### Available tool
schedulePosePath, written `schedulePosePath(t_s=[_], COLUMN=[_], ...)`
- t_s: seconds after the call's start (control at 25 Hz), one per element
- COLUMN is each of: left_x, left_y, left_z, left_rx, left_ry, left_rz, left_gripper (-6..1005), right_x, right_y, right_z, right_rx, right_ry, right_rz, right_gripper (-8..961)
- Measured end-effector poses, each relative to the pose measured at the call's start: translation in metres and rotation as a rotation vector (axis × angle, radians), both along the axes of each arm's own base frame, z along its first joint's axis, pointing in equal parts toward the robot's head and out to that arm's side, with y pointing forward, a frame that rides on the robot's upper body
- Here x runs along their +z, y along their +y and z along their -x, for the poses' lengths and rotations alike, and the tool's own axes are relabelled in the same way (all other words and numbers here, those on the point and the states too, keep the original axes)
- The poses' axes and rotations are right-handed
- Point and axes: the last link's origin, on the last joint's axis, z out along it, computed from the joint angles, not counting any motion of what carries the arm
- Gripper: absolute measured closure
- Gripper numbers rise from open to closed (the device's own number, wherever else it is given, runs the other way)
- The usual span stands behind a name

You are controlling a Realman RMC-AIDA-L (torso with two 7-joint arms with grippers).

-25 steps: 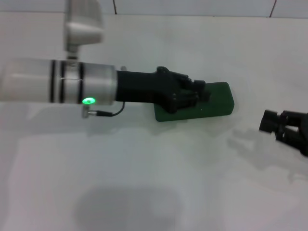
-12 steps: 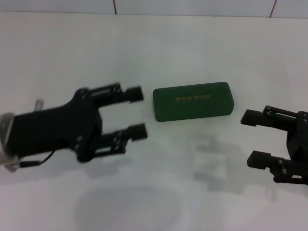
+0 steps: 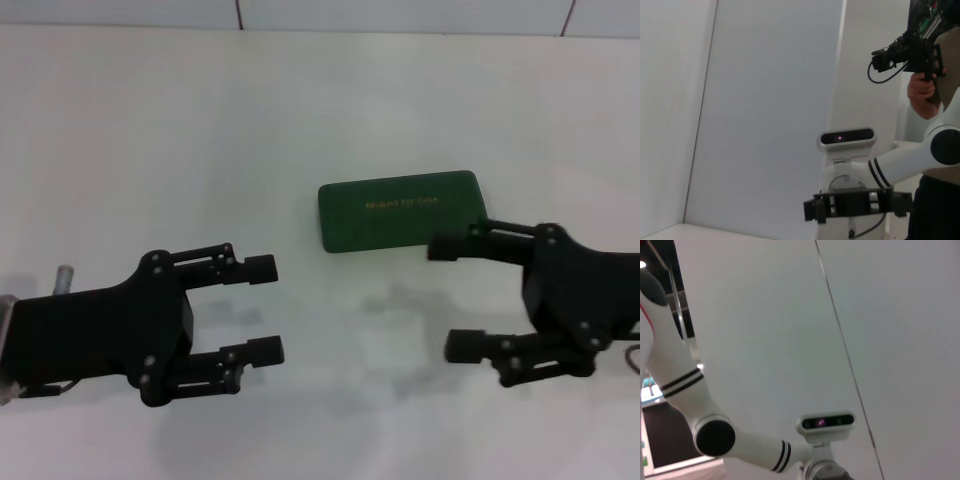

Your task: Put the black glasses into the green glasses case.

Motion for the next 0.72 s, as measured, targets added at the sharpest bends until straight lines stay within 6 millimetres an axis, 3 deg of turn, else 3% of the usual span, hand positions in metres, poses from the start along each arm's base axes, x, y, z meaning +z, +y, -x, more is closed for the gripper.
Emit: schedulePosePath(t_s=[0.2, 0.72], left_x=[0.0, -0.004], left_y=[-0.001, -0.001], left_z=[0.0, 0.001], left_rx=[-0.003, 0.013], left_ry=[0.001, -0.025], left_rz=[0.0, -0.004], left_gripper=[300, 301], right_x=[-0.011, -0.016], right_y=[0.004, 0.006], right_z=[0.004, 0.004], right_rx=[0.004, 0.006], right_ry=[-0.046, -0.077], right_rz=[0.008, 0.007], right_gripper=[65, 65])
